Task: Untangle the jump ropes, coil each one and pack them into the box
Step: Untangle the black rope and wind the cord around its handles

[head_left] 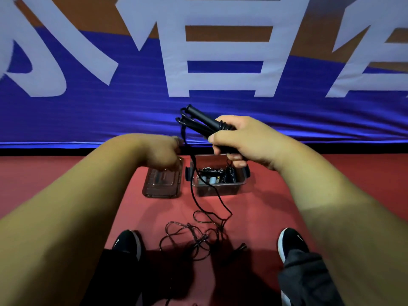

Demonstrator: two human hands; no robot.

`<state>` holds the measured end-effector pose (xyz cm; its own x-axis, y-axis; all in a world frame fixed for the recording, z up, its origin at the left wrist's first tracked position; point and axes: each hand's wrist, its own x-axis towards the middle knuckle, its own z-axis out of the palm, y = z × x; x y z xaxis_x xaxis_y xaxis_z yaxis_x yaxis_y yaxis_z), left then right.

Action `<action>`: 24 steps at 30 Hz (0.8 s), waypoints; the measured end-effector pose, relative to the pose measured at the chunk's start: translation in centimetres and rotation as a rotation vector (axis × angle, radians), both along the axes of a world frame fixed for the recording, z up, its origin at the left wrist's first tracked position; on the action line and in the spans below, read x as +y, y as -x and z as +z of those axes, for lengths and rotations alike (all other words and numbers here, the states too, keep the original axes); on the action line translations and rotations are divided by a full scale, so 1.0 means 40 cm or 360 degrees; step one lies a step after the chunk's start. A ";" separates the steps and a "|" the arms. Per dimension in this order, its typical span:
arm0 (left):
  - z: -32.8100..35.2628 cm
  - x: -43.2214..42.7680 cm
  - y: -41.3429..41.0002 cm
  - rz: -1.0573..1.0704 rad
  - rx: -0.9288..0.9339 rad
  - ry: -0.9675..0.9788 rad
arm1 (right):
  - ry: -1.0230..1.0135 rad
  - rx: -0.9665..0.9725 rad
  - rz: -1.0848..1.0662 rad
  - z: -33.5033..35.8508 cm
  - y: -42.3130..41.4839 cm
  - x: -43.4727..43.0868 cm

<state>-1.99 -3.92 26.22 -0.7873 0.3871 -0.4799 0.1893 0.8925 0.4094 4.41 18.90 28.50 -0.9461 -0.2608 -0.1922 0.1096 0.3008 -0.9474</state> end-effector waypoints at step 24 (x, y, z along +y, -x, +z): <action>0.075 0.047 -0.030 -0.0360 -0.0143 -0.0526 | -0.0606 -0.0791 0.0625 -0.036 -0.053 0.029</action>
<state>-0.80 -2.05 29.23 -0.6252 0.6905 -0.3637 0.3162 0.6502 0.6908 6.54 20.08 27.06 -0.5746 -0.3919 -0.7185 0.3153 0.7041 -0.6362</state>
